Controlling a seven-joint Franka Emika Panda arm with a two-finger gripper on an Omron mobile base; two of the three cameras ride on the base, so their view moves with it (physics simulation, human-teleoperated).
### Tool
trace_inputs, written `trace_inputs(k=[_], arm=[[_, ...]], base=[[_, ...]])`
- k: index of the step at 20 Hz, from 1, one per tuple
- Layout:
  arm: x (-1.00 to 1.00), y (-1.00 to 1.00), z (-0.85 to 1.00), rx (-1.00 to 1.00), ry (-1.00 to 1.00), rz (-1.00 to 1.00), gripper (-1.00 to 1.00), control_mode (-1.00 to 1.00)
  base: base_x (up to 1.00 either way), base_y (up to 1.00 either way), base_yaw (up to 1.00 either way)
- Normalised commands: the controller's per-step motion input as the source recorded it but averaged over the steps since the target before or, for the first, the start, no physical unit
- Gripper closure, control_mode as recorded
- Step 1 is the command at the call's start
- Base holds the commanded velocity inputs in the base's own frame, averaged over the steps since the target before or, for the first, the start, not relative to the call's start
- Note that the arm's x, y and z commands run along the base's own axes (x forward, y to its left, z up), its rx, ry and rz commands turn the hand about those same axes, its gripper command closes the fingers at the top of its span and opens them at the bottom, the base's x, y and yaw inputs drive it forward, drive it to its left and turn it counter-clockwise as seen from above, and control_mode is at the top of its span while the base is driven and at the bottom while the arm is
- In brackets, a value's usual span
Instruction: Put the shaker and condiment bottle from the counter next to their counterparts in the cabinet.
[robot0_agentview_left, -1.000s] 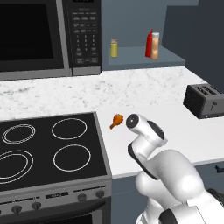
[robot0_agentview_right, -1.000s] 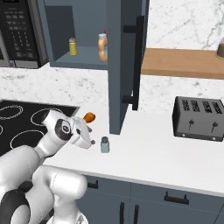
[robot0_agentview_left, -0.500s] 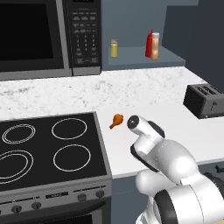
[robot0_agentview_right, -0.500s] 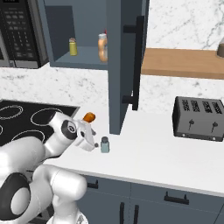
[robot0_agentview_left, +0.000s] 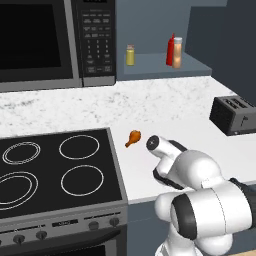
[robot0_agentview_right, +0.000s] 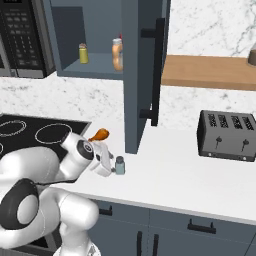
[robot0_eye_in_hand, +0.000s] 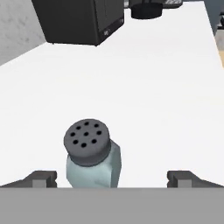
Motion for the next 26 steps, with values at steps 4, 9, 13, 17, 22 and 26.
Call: trace_inputs(k=[4, 9, 13, 17, 22, 26], arm=[[0.0, -0.13, -0.5, 0.0, -0.01, 0.0, -1.0, -1.0], [0.0, -0.01, -0.41, 0.0, 0.0, 0.0, -1.0, -1.0], [0.0, -0.01, -0.2, 0.0, 0.0, 0.0, -1.0, -1.0], [0.0, -0.21, -0.01, 0.04, 0.0, 0.0, -1.0, -1.0], [0.08, 0.08, 0.01, 0.0, 0.0, 0.0, -1.0, -1.0], [0.11, 0.19, 0.0, 0.0, 0.0, 0.0, -1.0, -1.0]], base=[[0.0, 0.0, 0.0], [0.0, 0.0, 0.0], [0.0, 0.0, 0.0], [0.0, 0.0, 0.0], [0.0, 0.0, 0.0], [0.0, 0.0, 0.0]])
